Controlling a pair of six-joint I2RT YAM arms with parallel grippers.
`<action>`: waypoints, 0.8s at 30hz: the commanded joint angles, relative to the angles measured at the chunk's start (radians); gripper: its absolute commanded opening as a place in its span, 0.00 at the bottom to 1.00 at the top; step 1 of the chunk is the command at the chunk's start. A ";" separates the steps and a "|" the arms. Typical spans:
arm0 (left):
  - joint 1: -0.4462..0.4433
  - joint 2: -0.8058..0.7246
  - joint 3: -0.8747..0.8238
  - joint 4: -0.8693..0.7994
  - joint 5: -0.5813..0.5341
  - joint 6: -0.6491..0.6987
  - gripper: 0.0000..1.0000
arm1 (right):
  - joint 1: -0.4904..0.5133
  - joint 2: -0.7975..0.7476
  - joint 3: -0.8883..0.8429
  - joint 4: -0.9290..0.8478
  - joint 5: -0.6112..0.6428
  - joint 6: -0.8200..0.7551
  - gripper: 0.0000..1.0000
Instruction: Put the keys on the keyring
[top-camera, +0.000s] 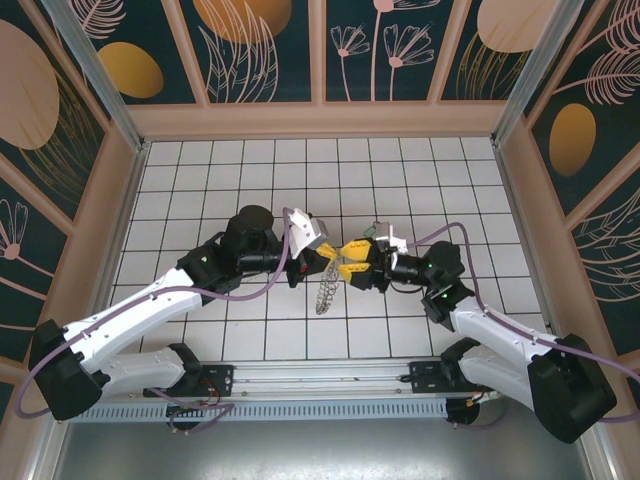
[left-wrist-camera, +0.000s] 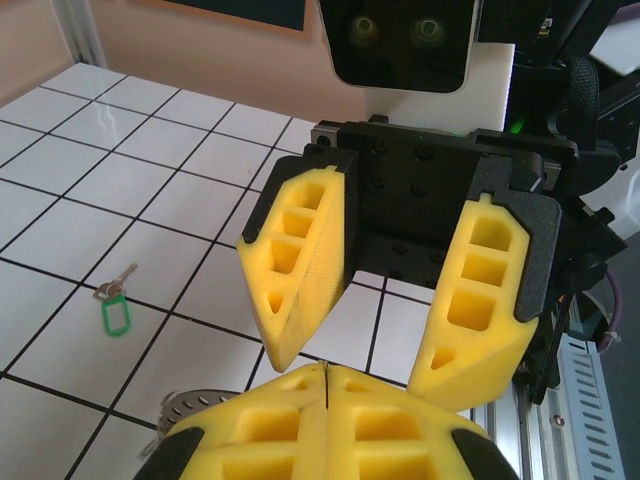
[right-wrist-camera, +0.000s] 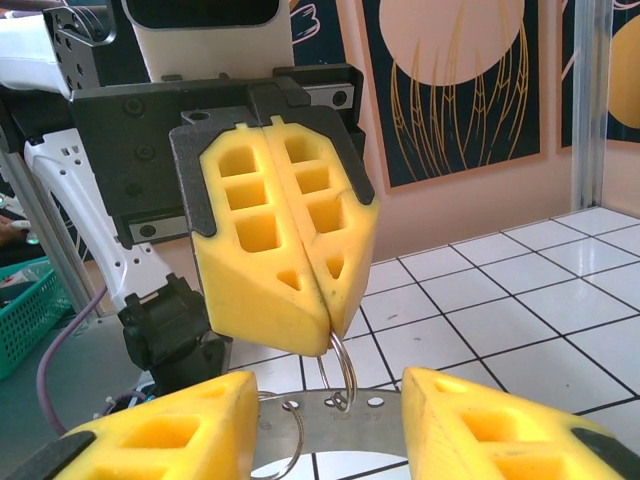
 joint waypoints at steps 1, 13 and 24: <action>-0.004 -0.008 -0.002 0.042 0.045 0.022 0.00 | 0.012 -0.008 0.020 0.012 -0.008 -0.034 0.41; -0.004 0.000 -0.003 0.045 0.082 0.029 0.00 | 0.036 0.007 0.019 0.013 0.010 -0.072 0.25; -0.004 -0.015 -0.006 0.008 0.051 0.034 0.11 | 0.037 -0.049 0.001 -0.014 0.087 -0.116 0.00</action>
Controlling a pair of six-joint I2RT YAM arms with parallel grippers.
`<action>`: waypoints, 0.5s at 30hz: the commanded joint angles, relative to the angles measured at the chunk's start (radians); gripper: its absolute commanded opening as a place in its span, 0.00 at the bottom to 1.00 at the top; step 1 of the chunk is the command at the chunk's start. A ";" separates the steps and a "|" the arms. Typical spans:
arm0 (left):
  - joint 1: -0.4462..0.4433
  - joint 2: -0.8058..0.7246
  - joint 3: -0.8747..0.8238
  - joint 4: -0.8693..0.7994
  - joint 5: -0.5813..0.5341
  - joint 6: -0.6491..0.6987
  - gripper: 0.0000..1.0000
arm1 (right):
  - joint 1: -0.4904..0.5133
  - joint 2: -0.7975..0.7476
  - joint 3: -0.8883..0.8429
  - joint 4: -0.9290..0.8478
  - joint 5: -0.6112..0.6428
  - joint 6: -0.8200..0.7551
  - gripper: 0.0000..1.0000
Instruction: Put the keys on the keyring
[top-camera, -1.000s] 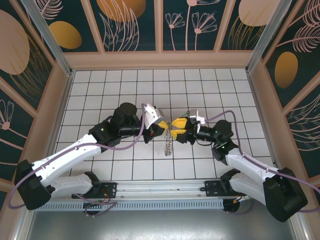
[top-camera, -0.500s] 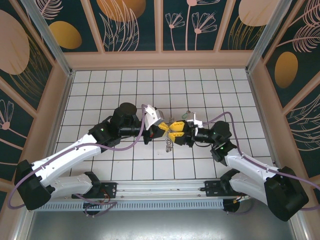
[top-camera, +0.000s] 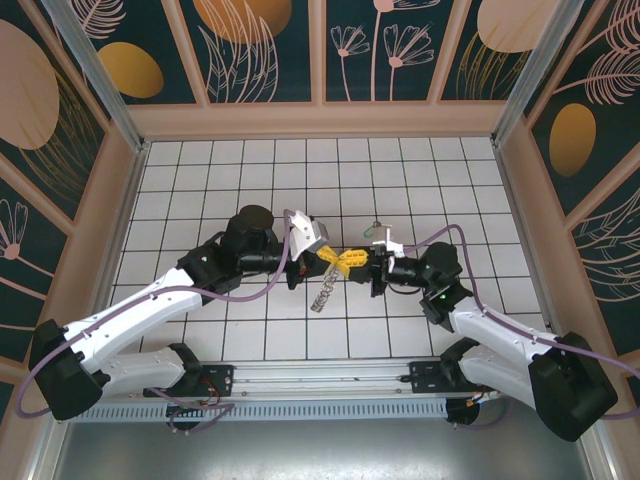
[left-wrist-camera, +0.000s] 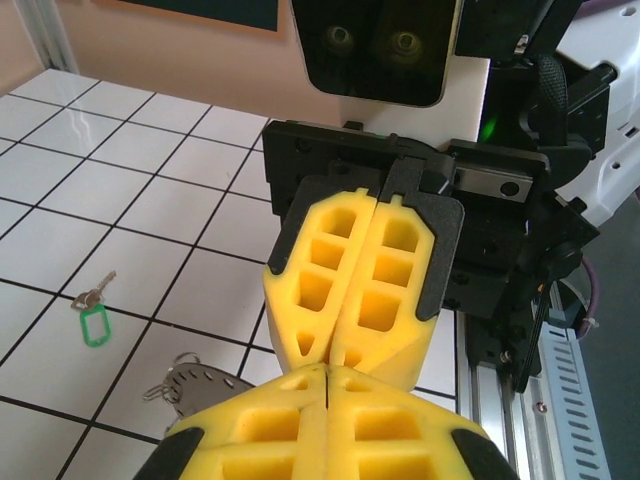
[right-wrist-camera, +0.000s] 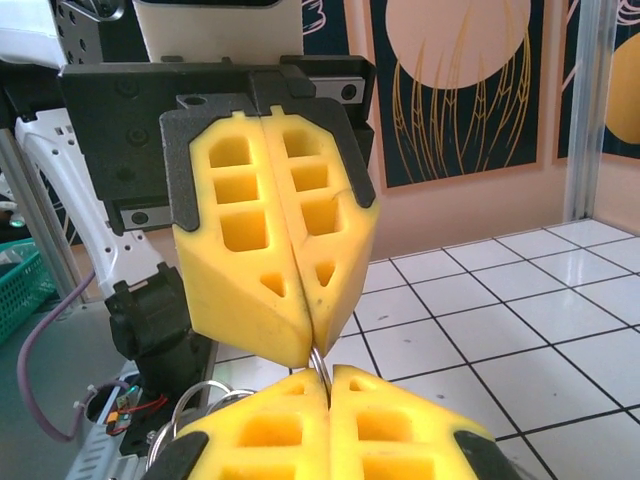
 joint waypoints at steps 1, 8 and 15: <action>-0.004 -0.024 -0.011 -0.003 -0.006 0.013 0.26 | 0.007 -0.059 0.004 -0.016 0.068 -0.057 0.00; -0.004 -0.158 -0.107 -0.002 -0.100 0.029 0.54 | 0.015 -0.145 0.000 -0.097 0.063 -0.138 0.00; -0.004 -0.195 -0.131 0.062 -0.001 0.033 0.51 | 0.041 -0.132 -0.014 0.024 -0.025 -0.093 0.00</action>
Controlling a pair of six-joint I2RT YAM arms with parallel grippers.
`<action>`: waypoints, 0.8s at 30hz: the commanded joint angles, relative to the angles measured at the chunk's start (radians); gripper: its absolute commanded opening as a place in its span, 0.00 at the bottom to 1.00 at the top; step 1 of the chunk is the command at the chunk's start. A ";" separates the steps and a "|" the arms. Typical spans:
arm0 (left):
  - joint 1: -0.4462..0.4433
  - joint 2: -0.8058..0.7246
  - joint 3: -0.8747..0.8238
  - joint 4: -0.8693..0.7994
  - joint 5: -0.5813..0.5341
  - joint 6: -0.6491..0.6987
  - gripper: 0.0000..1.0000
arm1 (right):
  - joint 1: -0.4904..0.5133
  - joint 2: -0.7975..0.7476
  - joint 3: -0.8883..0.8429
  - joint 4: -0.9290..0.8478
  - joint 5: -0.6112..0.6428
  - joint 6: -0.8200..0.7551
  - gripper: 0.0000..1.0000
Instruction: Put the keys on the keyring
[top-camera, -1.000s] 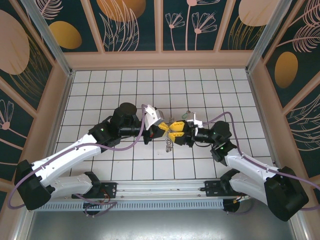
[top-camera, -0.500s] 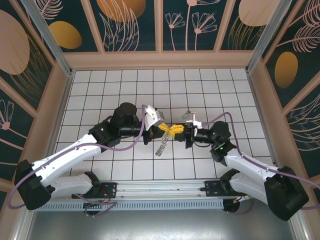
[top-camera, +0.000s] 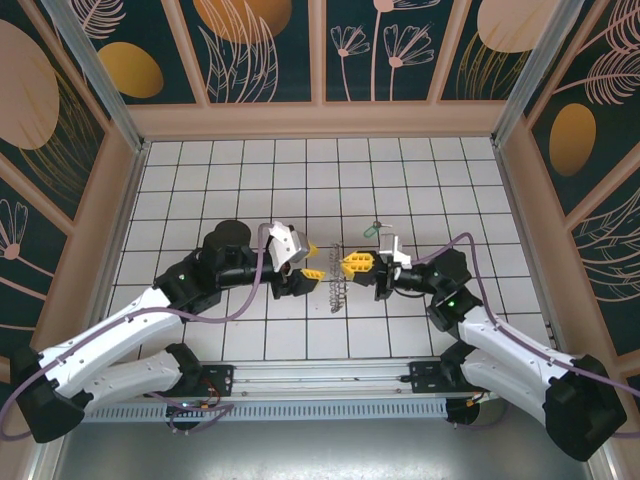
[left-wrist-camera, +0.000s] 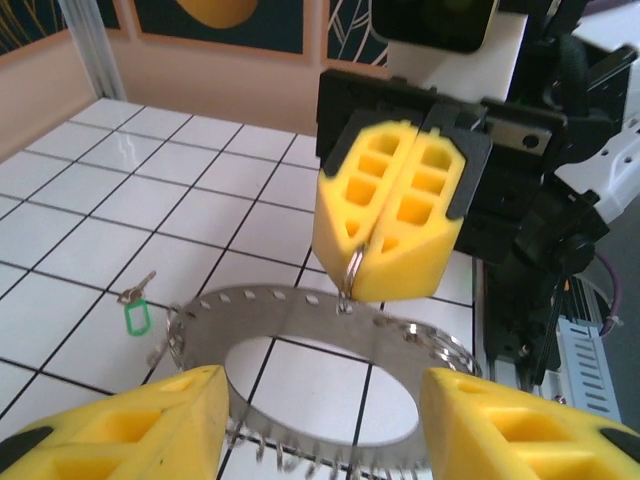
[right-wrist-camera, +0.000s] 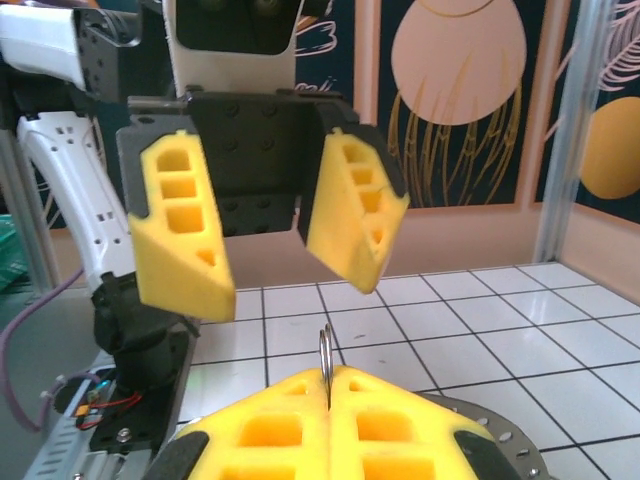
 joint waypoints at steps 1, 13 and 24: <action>-0.004 -0.020 -0.026 0.071 0.067 0.017 0.51 | 0.020 -0.001 -0.008 0.132 -0.059 0.029 0.00; -0.004 -0.024 -0.033 0.115 0.126 0.027 0.39 | 0.046 0.058 0.011 0.220 -0.078 0.071 0.00; -0.005 0.027 -0.012 0.102 0.123 0.043 0.29 | 0.063 0.073 0.017 0.233 -0.047 0.063 0.00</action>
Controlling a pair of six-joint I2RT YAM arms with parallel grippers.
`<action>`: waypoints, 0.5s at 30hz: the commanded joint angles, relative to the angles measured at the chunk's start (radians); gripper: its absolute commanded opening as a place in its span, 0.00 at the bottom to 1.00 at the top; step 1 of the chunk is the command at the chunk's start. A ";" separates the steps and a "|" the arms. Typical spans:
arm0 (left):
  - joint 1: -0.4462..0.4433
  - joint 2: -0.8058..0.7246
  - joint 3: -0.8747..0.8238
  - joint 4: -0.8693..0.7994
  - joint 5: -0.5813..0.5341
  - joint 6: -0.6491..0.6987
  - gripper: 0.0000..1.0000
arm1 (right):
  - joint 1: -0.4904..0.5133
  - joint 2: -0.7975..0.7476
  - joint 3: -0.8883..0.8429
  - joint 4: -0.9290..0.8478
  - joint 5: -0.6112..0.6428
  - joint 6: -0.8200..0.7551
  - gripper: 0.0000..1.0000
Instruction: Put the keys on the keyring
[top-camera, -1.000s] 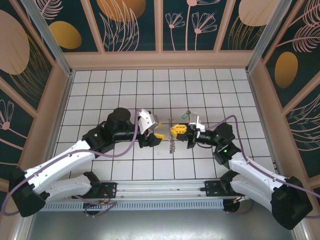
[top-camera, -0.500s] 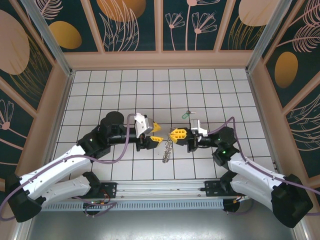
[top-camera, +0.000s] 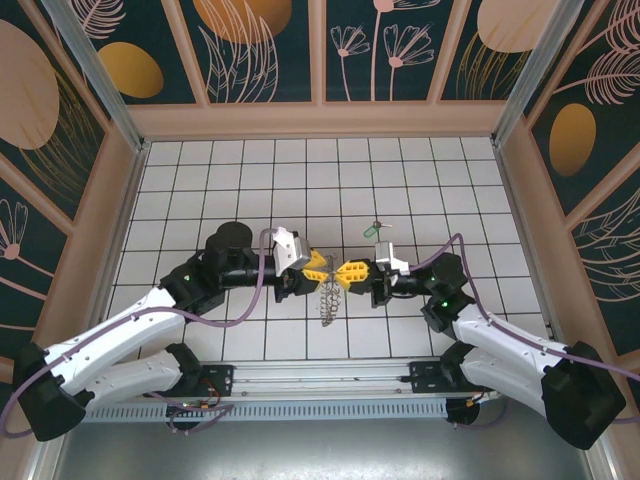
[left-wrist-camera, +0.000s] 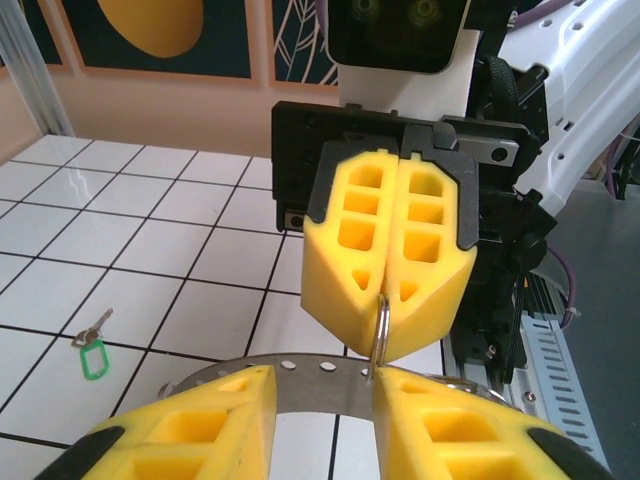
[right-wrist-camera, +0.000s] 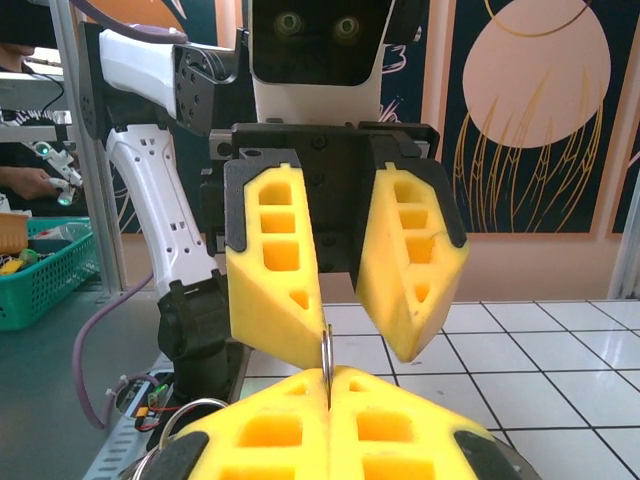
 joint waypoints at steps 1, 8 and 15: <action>-0.005 0.010 0.026 0.021 0.024 0.012 0.28 | 0.011 0.007 0.021 0.096 0.026 0.018 0.00; -0.012 0.019 0.036 0.027 0.035 0.013 0.25 | 0.010 0.037 -0.021 0.278 0.086 0.115 0.00; -0.016 0.022 0.029 0.091 0.033 -0.005 0.20 | 0.012 0.094 -0.039 0.386 0.053 0.181 0.00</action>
